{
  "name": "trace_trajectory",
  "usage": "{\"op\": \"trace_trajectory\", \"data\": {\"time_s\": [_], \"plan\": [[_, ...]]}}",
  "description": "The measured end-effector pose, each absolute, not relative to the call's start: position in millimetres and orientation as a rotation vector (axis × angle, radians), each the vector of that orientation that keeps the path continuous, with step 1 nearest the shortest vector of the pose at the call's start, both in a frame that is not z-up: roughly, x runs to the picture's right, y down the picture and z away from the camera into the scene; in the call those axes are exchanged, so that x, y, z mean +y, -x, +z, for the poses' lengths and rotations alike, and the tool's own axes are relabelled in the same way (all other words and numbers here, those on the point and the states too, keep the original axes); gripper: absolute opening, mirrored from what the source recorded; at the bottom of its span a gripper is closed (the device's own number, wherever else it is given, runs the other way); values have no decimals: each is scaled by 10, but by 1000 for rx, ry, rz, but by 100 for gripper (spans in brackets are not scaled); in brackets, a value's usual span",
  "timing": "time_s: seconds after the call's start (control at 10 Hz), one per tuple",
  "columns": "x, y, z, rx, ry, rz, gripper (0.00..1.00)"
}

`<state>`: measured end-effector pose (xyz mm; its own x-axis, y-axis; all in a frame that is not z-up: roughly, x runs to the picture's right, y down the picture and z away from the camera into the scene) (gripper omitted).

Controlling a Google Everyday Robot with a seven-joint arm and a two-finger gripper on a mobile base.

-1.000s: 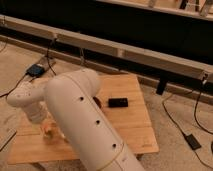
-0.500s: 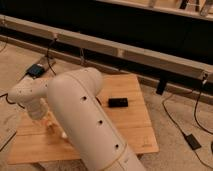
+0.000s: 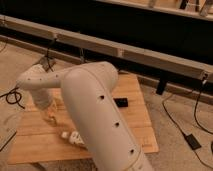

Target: Place the pepper in the ceramic bowl

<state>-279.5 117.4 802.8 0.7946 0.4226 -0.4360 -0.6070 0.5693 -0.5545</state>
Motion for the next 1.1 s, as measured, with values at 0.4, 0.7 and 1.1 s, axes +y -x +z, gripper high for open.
{"op": "trace_trajectory", "data": {"time_s": [0.4, 0.7, 1.1], "plan": [[836, 2128, 7922, 280, 689, 776, 0], [702, 1589, 7919, 316, 637, 914, 0], [667, 1025, 8032, 382, 590, 1053, 0]]}}
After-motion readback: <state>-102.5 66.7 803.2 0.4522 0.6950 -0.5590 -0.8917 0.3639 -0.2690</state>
